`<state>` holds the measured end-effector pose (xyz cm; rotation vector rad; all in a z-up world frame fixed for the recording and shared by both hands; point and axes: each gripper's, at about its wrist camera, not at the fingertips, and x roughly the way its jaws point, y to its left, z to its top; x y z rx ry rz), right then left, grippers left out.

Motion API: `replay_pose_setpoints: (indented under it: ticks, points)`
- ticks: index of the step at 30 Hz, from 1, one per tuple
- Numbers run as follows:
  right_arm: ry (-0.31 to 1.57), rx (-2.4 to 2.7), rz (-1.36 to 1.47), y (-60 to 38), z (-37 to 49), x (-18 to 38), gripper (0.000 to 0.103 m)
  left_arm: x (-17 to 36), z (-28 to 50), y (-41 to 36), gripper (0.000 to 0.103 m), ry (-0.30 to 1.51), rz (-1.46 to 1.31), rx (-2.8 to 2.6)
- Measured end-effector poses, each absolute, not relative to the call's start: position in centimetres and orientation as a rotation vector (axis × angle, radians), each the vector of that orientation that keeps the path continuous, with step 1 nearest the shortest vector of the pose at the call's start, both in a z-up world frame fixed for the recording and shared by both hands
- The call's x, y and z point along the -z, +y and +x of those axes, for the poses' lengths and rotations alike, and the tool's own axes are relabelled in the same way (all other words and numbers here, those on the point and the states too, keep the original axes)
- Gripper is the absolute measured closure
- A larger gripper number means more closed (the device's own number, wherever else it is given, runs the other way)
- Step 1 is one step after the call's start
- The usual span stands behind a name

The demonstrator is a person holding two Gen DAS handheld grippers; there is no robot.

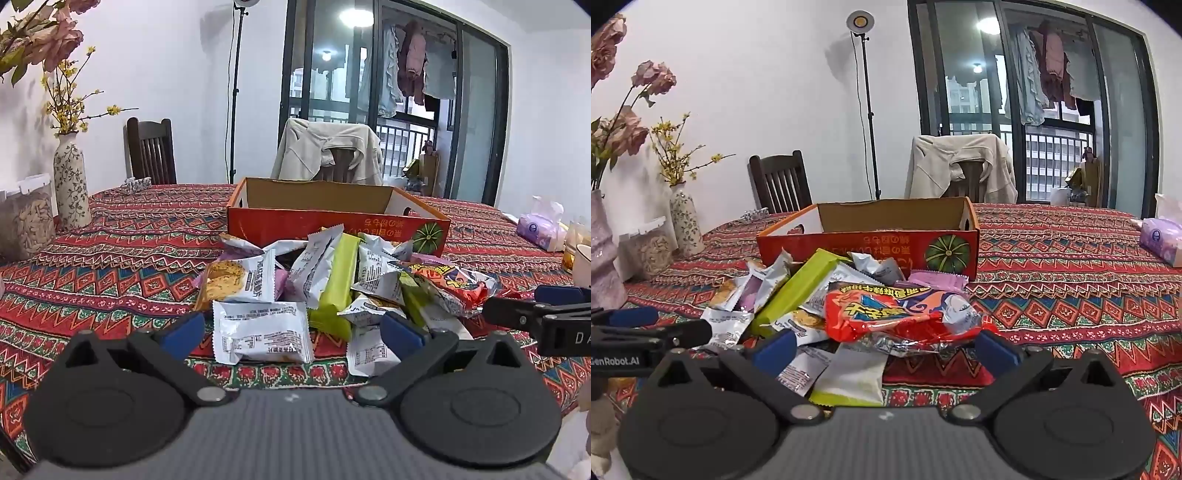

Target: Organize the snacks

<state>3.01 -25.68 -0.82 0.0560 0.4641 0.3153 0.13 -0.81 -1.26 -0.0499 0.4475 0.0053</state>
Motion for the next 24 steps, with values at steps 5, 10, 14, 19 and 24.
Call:
replay_pose_setpoints:
  ticks: [5,10,14,19,24]
  points:
    - [0.472,-0.312,0.055,-25.66,3.06,0.86,0.000,1.06,0.01,-0.76,0.000,0.449,-0.055,-0.003]
    - [0.479,-0.312,0.053,-25.58,3.16,1.01,0.000,1.17,0.01,-0.71,0.000,0.452,-0.061,-0.002]
    - [0.480,-0.312,0.053,-25.55,3.19,1.06,0.000,1.20,-0.02,-0.69,0.000,0.451,-0.063,-0.001]
    - [0.483,-0.313,0.052,-25.48,3.14,1.12,0.000,1.21,-0.06,-0.52,0.000,0.452,-0.069,-0.003]
    - [0.484,-0.313,0.051,-25.44,3.13,1.17,0.000,1.23,-0.10,-0.52,0.000,0.452,-0.070,-0.003]
